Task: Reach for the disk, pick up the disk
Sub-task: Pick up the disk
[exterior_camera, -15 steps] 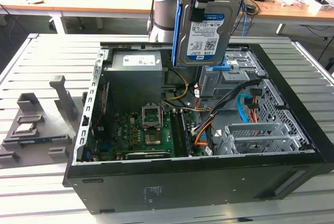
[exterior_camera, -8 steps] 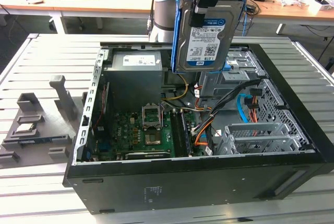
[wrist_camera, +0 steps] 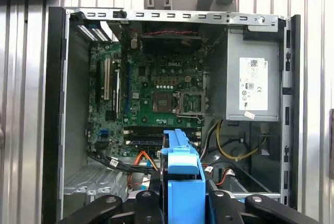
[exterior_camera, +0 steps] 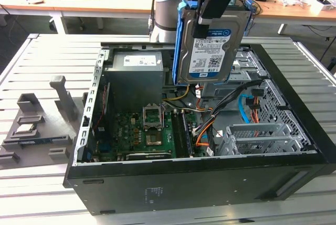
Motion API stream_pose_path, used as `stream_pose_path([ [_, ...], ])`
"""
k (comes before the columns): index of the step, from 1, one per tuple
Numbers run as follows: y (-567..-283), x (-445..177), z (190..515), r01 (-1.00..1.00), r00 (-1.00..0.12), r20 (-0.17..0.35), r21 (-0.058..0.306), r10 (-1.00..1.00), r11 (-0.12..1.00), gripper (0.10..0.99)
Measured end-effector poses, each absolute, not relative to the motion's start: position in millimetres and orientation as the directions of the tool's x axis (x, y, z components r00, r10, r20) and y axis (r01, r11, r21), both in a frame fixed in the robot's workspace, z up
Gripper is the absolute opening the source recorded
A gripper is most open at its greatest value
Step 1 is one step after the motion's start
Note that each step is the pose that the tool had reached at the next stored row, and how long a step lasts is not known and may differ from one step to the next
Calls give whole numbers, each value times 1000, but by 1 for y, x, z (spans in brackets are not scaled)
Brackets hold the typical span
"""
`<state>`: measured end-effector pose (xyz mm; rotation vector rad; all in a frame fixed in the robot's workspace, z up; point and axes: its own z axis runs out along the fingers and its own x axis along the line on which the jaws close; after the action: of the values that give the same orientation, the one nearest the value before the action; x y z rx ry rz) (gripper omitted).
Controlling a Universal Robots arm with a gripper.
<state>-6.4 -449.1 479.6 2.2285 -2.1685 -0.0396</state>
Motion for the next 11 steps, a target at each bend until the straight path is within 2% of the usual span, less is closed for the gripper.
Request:
stream_pose_path([
  [11, -476, -7, 479, -999, 27, 4, 41, -1000, -27, 365],
])
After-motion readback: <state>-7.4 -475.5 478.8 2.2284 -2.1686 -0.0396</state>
